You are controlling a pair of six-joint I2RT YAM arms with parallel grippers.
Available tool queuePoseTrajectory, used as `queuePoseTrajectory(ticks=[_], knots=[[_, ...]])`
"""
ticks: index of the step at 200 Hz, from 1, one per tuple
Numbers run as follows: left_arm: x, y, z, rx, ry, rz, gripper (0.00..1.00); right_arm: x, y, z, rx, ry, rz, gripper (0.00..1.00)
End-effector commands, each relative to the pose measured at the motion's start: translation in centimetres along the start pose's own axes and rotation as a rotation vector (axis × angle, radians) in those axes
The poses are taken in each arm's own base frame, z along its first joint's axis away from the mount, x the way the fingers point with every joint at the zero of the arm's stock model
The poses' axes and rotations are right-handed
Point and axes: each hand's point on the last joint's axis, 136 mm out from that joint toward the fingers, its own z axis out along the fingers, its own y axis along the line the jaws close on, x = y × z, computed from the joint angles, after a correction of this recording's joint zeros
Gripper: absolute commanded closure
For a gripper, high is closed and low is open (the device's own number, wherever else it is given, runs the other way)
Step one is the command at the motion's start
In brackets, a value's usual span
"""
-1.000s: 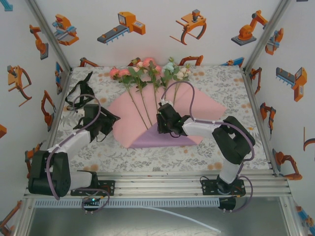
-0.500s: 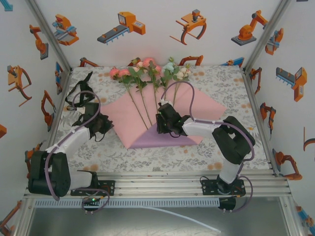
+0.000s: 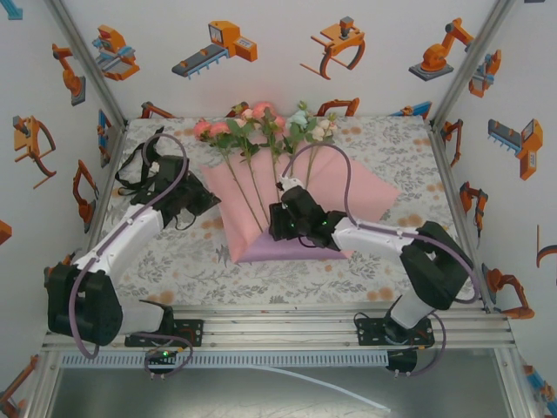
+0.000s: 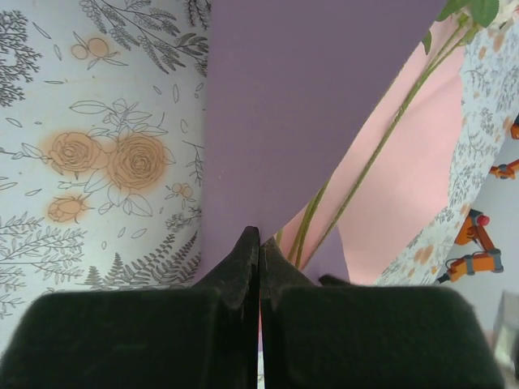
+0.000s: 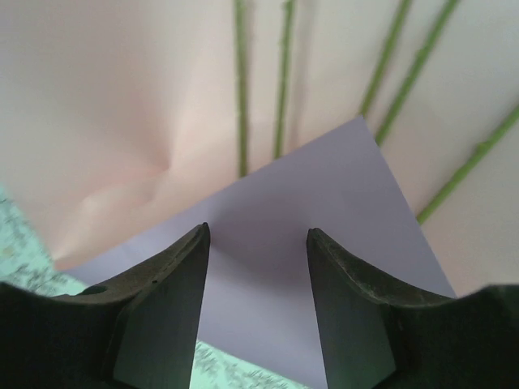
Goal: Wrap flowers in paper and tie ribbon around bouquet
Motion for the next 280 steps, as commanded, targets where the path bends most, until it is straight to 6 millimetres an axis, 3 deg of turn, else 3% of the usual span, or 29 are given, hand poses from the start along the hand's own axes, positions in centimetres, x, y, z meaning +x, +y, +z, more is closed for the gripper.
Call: queuePoseTrajectory(ticks=[1, 22, 38, 48, 66, 81, 101, 113, 128, 132, 139, 147, 155, 167, 178, 191, 205, 218, 229, 241, 266, 280], knots=[[-0.2, -0.2, 0.4, -0.015, 0.003, -0.019, 0.97, 1.2, 2.6, -0.8, -0.078, 0.001, -0.039, 0.54], [-0.1, 0.0, 0.8, -0.027, 0.005, -0.023, 0.97, 2.7, 4.3, -0.4, -0.127, 0.022, -0.065, 0.56], [-0.1, 0.6, 0.9, -0.047, -0.003, -0.022, 0.97, 3.7, 4.4, 0.3, -0.132, 0.044, -0.08, 0.56], [0.0, 0.9, 1.0, -0.058, -0.006, -0.012, 0.97, 3.9, 3.2, 0.5, -0.075, 0.037, -0.086, 0.55], [0.2, 1.7, 1.0, -0.09, -0.004, 0.007, 0.97, 2.6, -0.5, 0.3, 0.132, -0.044, -0.159, 0.5], [0.6, 2.7, 1.0, -0.122, 0.0, 0.016, 0.97, 1.7, -2.0, 0.5, 0.205, -0.069, -0.241, 0.43], [0.9, 4.6, 0.8, -0.192, -0.002, 0.037, 0.94, 1.3, -3.5, 0.6, 0.214, 0.016, -0.195, 0.37], [0.9, 5.9, 0.5, -0.241, -0.016, 0.052, 0.85, 1.4, -3.6, 0.2, 0.163, 0.049, -0.159, 0.33], [1.2, 6.8, 0.3, -0.256, -0.008, 0.08, 0.62, 1.9, -4.2, -0.5, 0.055, 0.092, -0.077, 0.23], [1.2, 6.8, 0.3, -0.25, -0.003, 0.092, 0.58, 2.2, -4.2, -0.8, 0.012, 0.11, -0.051, 0.16], [1.4, 6.2, 0.1, -0.208, 0.005, 0.125, 0.55, 2.7, -4.4, -1.4, -0.054, 0.14, -0.001, 0.13], [1.9, 4.7, -0.2, -0.123, 0.027, 0.178, 0.49, 3.3, -4.4, -2.3, -0.15, 0.175, 0.053, 0.01], [3.0, 2.5, -0.7, 0.01, 0.074, 0.244, 0.44, 3.8, -4.1, -3.1, -0.219, 0.195, 0.083, 0.01], [6.2, -1.4, -2.2, 0.259, 0.176, 0.355, 0.32, 4.7, -3.0, -4.6, -0.326, 0.215, 0.092, 0.01], [10.1, -3.5, -3.9, 0.422, 0.289, 0.432, 0.23, 5.6, -2.2, -5.6, -0.389, 0.241, 0.085, 0.01], [15.3, -4.7, -5.7, 0.553, 0.427, 0.54, 0.15, 6.7, -2.1, -6.3, -0.401, 0.271, 0.076, 0.05], [19.5, -3.8, -6.4, 0.569, 0.488, 0.664, 0.1, 7.3, -2.6, -6.2, -0.381, 0.277, 0.073, 0.13], [22.0, -3.0, -6.5, 0.573, 0.511, 0.752, 0.04, 7.5, -3.0, -5.8, -0.359, 0.277, 0.073, 0.31], [23.0, -2.6, -6.2, 0.564, 0.511, 0.802, 0.01, 7.2, -3.3, -5.4, -0.34, 0.271, 0.078, 0.57], [23.4, -2.3, -5.7, 0.543, 0.502, 0.843, 0.01, 6.6, -3.4, -5.2, -0.327, 0.254, 0.088, 0.75], [24.1, -2.4, -4.4, 0.543, 0.487, 0.91, 0.02, 5.6, -3.3, -5.4, -0.319, 0.226, 0.087, 0.93], [24.0, -2.1, -3.2, 0.506, 0.449, 0.957, 0.01, 5.0, -3.3, -5.7, -0.312, 0.202, 0.086, 0.96]])
